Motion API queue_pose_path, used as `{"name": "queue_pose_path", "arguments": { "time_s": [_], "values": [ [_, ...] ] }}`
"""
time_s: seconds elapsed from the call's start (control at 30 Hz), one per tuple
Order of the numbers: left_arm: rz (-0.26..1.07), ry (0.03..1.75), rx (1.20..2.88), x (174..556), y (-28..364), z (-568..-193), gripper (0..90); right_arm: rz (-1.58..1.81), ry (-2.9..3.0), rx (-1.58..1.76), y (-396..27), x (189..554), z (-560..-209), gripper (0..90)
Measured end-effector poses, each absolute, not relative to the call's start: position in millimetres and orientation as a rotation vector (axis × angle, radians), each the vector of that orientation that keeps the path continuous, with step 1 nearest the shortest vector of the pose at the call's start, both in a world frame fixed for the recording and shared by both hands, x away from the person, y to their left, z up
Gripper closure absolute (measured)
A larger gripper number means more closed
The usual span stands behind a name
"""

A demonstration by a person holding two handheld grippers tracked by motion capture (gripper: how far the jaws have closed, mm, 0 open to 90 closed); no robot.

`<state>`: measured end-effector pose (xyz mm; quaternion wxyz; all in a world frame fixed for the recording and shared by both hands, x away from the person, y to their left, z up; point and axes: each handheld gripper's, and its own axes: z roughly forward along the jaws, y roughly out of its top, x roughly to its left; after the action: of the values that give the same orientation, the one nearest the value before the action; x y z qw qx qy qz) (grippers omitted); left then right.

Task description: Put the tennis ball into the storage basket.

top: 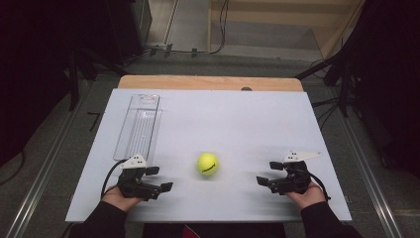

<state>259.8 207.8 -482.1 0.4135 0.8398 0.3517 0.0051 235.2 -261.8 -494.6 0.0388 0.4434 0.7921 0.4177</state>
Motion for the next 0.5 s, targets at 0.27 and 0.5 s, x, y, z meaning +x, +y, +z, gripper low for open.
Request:
{"name": "queue_pose_path", "arguments": {
  "time_s": [0.27,0.5],
  "values": [
    [0.008,0.884,2.112,259.1,207.2,-481.7,16.8,1.277,2.417,1.345,-260.9,235.1,-494.4,12.6],
    [0.01,0.886,2.114,259.5,207.7,-481.6,16.9,1.269,2.422,1.343,-261.0,235.4,-494.8,12.6]
  ]
}}
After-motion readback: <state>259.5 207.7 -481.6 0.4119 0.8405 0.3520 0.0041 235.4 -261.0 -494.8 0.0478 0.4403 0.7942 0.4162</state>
